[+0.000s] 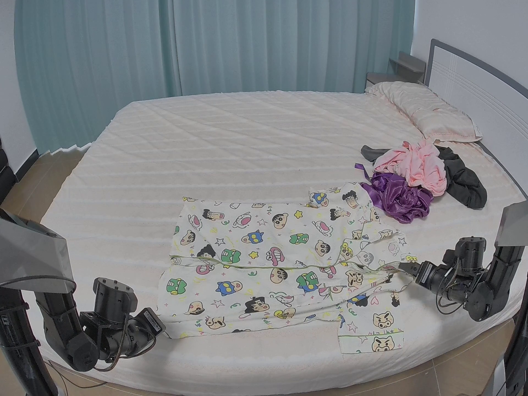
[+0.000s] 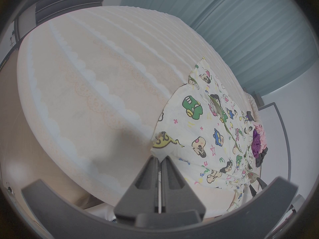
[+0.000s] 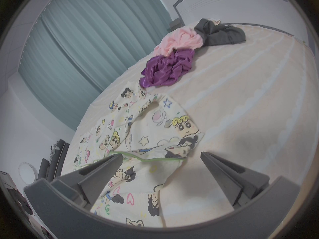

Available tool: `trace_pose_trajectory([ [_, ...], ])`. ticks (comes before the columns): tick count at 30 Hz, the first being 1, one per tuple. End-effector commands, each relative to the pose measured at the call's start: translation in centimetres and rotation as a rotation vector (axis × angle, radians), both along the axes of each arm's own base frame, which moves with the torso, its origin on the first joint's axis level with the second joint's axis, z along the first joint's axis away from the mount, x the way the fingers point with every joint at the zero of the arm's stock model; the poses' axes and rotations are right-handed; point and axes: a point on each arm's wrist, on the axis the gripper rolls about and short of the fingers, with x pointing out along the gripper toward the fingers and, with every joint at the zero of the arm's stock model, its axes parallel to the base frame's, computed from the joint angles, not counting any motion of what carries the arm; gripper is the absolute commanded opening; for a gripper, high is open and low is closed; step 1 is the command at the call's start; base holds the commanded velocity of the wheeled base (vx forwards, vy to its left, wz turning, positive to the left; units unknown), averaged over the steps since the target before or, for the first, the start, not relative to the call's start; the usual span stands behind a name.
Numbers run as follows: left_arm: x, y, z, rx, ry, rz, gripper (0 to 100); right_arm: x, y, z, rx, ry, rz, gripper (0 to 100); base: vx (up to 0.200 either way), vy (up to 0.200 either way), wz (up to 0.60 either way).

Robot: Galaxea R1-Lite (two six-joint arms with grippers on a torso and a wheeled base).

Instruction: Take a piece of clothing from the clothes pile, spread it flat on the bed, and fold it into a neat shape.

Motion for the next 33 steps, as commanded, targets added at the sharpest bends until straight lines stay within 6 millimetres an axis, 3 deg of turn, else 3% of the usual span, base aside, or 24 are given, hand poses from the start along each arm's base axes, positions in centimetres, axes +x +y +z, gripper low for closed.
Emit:
trace_pose_trajectory([
  [1,0.0,0.0,0.0,-0.001,-0.001,0.001,0,-1.6,-1.2,2.2,0.007,-0.054,-0.039,100,0.000,0.000,0.00],
  [6,0.0,0.0,0.1,-0.001,-0.004,0.000,0,-4.0,-0.4,1.9,0.025,0.010,0.012,100,0.000,0.000,0.00],
  [7,0.0,0.0,0.1,-0.001,-0.004,0.000,0,-5.5,0.5,1.4,0.039,0.058,0.067,100,0.000,0.000,0.00],
  [12,0.0,0.0,0.1,-0.001,-0.004,0.000,0,-8.1,2.0,0.1,0.038,0.159,0.147,100,0.000,0.000,0.00],
  [20,0.0,0.0,0.1,-0.002,-0.004,-0.001,0,-9.0,3.5,-1.3,0.016,0.285,0.220,100,0.000,0.000,0.00],
  [33,0.1,0.0,0.1,-0.002,-0.004,-0.001,0,-9.3,4.4,-2.3,-0.007,0.335,0.268,100,0.000,0.000,0.00],
])
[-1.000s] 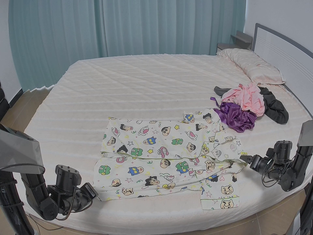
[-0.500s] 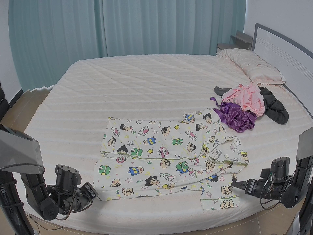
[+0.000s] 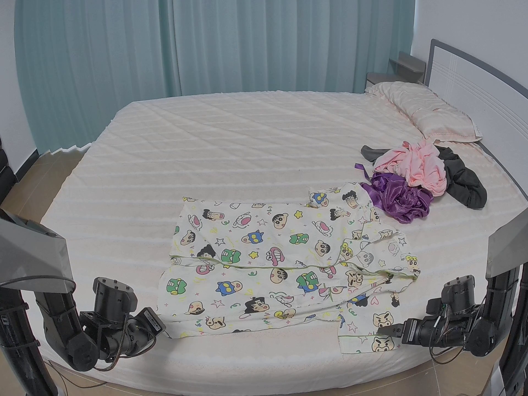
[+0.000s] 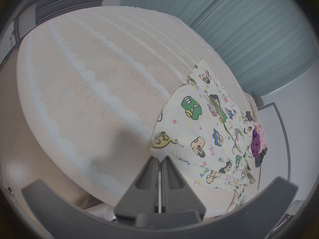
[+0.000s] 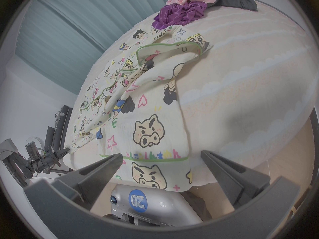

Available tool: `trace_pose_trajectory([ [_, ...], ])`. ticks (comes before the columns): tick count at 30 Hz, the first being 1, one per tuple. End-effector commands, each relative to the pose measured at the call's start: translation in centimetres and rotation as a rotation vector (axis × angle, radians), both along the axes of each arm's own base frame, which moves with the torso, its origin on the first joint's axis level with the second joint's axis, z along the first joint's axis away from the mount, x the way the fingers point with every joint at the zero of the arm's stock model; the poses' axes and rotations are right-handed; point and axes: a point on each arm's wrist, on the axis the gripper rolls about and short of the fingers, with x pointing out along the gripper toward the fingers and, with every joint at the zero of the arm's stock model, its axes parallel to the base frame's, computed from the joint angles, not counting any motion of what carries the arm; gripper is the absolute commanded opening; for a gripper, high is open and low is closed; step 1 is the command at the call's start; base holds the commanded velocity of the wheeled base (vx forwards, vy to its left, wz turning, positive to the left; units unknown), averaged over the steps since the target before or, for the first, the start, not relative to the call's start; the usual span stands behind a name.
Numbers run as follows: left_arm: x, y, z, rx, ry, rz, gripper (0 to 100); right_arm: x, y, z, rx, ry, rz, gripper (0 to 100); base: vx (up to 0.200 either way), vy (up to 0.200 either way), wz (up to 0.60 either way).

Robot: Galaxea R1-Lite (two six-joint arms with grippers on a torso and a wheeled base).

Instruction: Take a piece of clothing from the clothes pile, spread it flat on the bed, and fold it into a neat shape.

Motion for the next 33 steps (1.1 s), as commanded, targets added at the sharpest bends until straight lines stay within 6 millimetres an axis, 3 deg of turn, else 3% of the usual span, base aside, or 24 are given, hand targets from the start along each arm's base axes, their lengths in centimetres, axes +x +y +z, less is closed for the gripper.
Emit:
trace_pose_trajectory([
  [1,0.0,0.0,0.0,0.000,0.000,0.001,0,-0.6,0.3,-0.4,-0.008,0.036,0.017,100,0.000,0.000,0.00],
  [5,0.0,0.0,0.0,0.000,0.000,0.001,0,-0.6,0.4,-0.6,-0.015,0.042,0.025,100,0.000,0.000,0.00],
  [6,0.0,0.0,0.0,0.001,0.001,0.001,0,-0.6,0.4,-0.7,-0.017,0.045,0.022,0,0.000,0.000,0.00],
  [19,-0.2,0.0,0.1,0.000,-0.002,-0.001,0,-0.9,-0.1,-0.4,-0.058,0.062,-0.026,0,0.000,0.000,0.00],
  [33,-1.7,0.3,1.6,0.012,-0.039,-0.034,0,-4.0,-2.4,3.0,-0.129,0.142,-0.034,0,0.000,0.000,0.00],
])
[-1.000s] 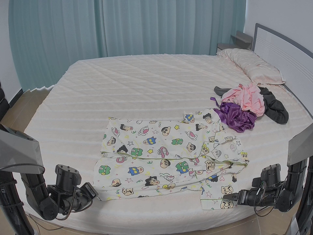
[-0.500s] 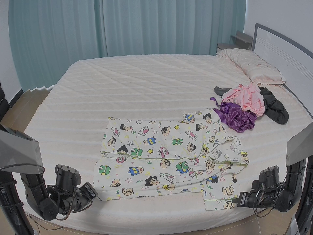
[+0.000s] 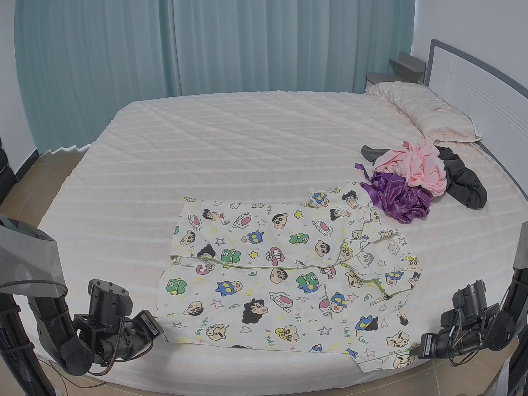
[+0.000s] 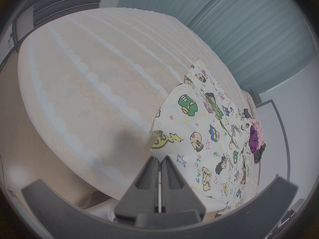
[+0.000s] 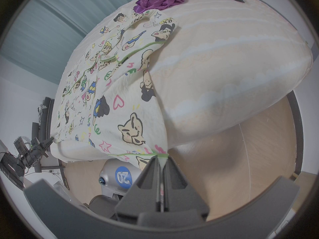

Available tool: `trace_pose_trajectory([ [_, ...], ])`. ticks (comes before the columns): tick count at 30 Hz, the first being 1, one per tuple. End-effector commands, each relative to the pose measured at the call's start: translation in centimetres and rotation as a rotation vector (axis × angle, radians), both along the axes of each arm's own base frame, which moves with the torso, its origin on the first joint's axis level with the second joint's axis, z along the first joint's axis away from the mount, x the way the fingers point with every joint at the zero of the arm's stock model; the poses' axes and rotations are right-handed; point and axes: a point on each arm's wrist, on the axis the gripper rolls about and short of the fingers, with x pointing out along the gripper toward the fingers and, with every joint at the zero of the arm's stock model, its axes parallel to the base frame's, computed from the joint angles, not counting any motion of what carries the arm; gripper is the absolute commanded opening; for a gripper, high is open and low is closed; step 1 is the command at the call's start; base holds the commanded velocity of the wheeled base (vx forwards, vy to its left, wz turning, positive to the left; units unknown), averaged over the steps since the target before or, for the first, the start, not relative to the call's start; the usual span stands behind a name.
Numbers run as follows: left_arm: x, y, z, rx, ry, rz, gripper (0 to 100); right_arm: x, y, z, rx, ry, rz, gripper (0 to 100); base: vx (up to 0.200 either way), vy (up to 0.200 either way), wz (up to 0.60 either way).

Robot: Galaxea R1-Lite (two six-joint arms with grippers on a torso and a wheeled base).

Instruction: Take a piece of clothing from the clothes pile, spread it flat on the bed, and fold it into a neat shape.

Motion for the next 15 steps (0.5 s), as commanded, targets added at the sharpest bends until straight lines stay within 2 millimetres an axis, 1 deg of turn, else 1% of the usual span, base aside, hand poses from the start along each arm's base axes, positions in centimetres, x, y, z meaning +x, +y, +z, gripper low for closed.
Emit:
trace_pose_trajectory([
  [1,-0.8,0.2,1.1,0.013,-0.038,-0.027,0,-1.0,-0.7,1.9,-0.005,-0.065,-0.008,0,0.000,0.000,0.00],
  [3,-1.3,0.3,1.4,0.045,-0.045,-0.068,0,-1.1,-0.7,2.1,-0.005,-0.065,-0.009,0,0.000,0.000,0.00],
  [5,-1.4,0.3,1.4,0.047,-0.045,-0.071,0,-1.2,-0.7,2.1,-0.005,-0.065,-0.009,0,0.000,0.000,0.00],
  [7,-3.0,-0.1,1.3,0.080,-0.018,-0.143,0,-1.5,-0.7,2.2,-0.010,-0.049,-0.003,0,0.000,0.000,0.00],
  [12,-3.3,-0.2,0.9,0.097,0.023,-0.152,0,-1.7,-0.8,2.3,-0.027,-0.045,0.017,0,0.000,0.000,0.00],
  [15,-4.0,-0.7,0.5,0.121,0.074,-0.193,0,-2.3,-0.8,2.6,-0.041,-0.028,0.026,0,0.000,0.000,0.00],
])
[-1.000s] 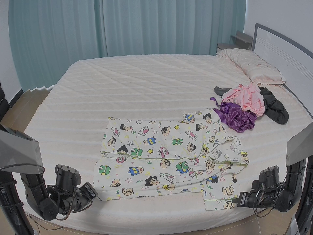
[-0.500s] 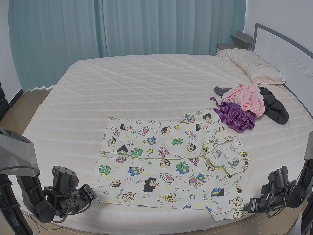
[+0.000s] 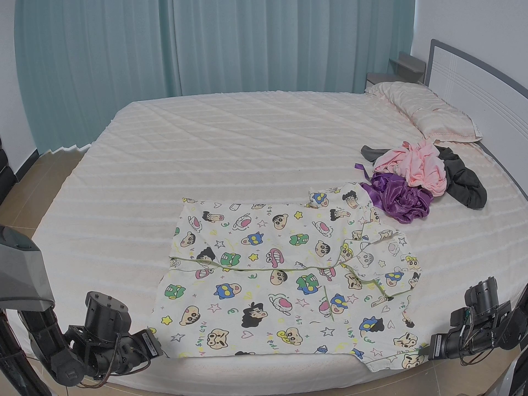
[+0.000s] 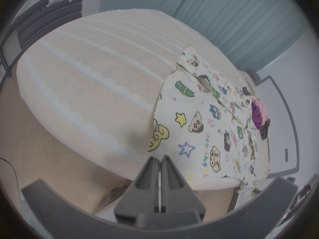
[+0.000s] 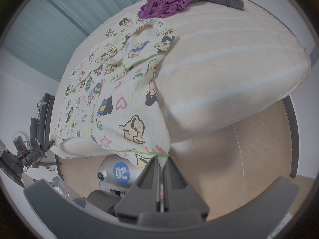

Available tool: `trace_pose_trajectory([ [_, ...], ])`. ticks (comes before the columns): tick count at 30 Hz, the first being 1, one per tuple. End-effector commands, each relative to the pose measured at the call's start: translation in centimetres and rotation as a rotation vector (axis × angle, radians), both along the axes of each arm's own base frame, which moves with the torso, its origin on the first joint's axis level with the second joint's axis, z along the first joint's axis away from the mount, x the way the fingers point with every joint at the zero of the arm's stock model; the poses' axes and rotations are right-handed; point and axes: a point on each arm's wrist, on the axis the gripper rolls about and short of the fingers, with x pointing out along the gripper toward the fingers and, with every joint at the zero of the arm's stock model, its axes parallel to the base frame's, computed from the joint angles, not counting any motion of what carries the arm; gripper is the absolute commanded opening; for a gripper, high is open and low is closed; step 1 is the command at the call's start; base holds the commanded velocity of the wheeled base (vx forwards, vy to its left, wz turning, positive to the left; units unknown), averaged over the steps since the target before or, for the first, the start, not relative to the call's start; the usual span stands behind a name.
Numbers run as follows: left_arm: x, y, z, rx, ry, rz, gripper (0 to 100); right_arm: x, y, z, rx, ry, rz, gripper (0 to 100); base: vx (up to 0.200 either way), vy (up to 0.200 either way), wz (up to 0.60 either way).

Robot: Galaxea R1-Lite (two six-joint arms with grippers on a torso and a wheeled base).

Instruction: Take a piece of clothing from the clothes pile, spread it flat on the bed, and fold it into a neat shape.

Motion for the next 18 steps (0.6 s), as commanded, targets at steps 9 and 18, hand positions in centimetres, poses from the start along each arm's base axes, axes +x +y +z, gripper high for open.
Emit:
trace_pose_trajectory([
  [9,-2.0,-0.4,-0.5,0.072,0.111,-0.087,0,-2.0,-0.3,0.8,-0.015,0.052,0.006,0,0.000,0.000,0.00],
  [18,-3.1,-0.6,-0.4,0.096,0.170,-0.127,0,-2.8,-0.4,0.8,-0.028,0.103,0.021,0,0.000,0.000,0.00],
])
